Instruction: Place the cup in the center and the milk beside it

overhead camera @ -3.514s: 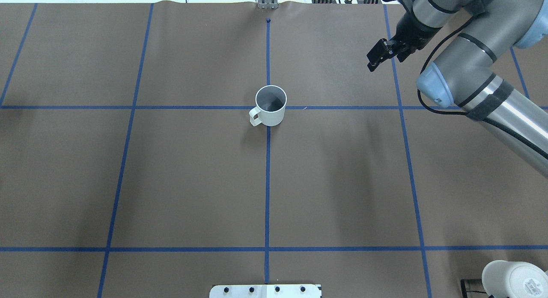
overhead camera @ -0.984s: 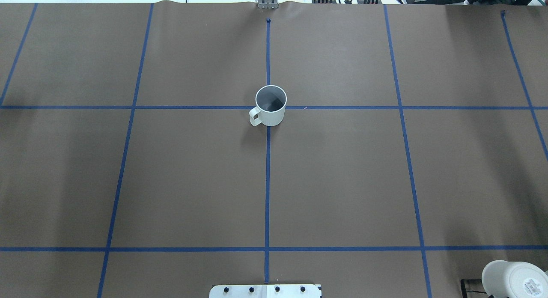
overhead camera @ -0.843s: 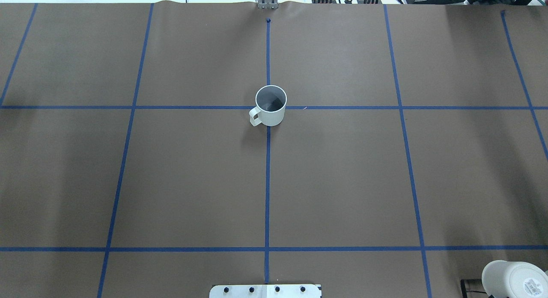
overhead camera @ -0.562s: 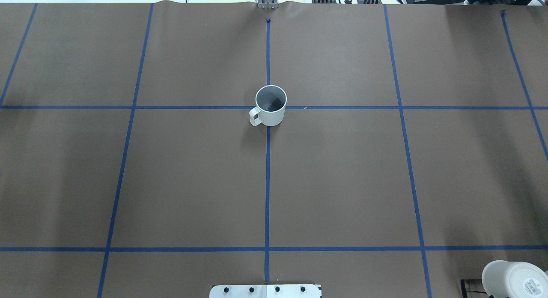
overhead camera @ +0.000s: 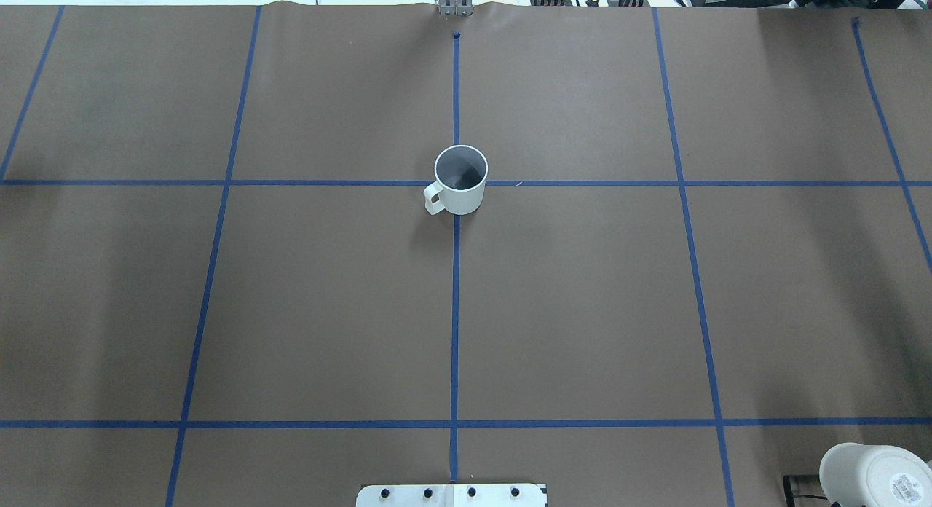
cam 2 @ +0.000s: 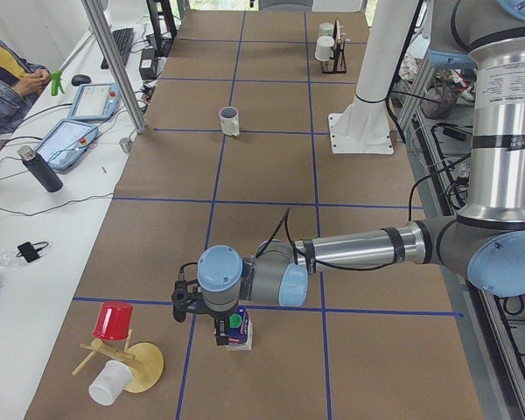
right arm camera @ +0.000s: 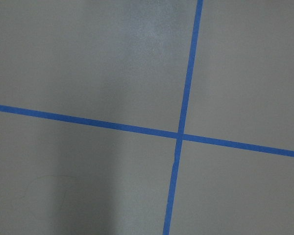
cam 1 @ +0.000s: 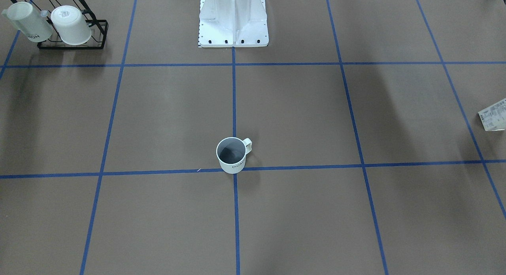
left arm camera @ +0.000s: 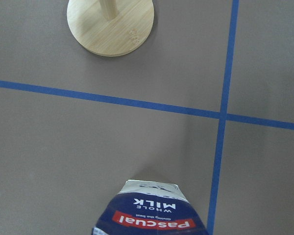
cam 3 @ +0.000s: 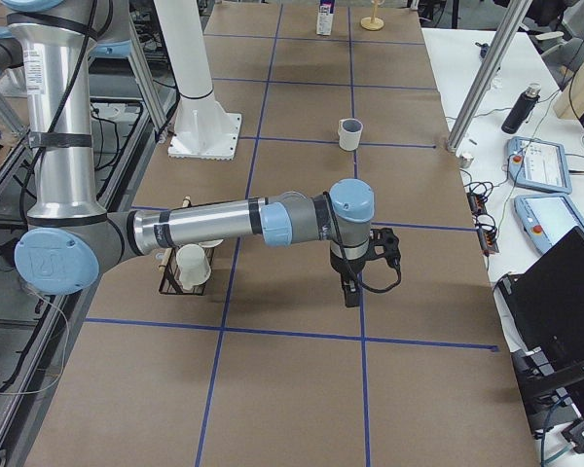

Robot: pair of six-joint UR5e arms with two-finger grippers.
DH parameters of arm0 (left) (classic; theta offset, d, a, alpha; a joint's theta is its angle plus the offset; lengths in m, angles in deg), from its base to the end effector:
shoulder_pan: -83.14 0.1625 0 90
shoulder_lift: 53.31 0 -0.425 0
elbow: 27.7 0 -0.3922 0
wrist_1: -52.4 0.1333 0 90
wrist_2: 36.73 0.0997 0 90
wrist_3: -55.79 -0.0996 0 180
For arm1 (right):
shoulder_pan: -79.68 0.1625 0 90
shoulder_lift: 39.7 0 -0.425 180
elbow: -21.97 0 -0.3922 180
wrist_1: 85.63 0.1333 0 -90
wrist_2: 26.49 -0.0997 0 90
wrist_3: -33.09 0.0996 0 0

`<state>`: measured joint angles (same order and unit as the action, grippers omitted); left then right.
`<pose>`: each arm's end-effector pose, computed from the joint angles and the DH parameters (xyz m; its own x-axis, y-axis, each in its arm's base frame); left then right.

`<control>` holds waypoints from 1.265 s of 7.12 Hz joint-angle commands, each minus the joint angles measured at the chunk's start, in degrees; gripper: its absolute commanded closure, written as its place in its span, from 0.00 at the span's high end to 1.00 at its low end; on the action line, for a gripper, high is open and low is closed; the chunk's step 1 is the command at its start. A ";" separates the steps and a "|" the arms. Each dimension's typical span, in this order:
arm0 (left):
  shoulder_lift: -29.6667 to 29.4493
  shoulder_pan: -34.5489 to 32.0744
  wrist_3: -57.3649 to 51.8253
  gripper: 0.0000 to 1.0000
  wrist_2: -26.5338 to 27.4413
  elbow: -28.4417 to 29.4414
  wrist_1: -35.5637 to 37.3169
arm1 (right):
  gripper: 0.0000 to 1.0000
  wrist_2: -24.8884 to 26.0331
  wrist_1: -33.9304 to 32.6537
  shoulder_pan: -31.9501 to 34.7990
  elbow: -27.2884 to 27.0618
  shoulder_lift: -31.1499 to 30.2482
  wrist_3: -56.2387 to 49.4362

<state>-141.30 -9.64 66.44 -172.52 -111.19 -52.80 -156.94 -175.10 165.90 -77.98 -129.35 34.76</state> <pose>-0.0851 -0.4765 0.7027 0.6795 -0.1347 -0.7212 0.1768 0.9841 -0.0172 0.0355 -0.5041 0.5731 0.7528 -0.1432 0.6424 0.0428 0.9846 0.1692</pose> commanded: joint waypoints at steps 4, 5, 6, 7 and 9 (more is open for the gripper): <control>0.53 -0.29 0.26 0.00 -0.35 -4.81 2.70 | 1.00 -0.33 0.00 0.00 -0.08 0.00 0.18; 0.79 -0.47 0.08 0.00 -1.57 -9.80 8.64 | 1.00 -0.42 0.00 0.00 -0.08 0.00 0.26; 0.88 -0.47 -0.10 0.00 -1.58 -12.37 11.49 | 1.00 -0.42 0.00 0.00 0.01 0.00 0.26; 0.88 -0.47 -0.10 0.00 -1.58 -12.40 11.51 | 1.00 -0.42 0.00 -0.09 0.10 0.00 0.26; 0.62 -0.47 -0.45 0.99 -1.32 -12.40 11.60 | 1.00 -0.51 0.00 -0.09 0.19 0.00 0.35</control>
<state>-140.57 -10.08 66.25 -173.95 -123.43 -41.41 -157.42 -175.10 165.82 -77.86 -129.35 35.08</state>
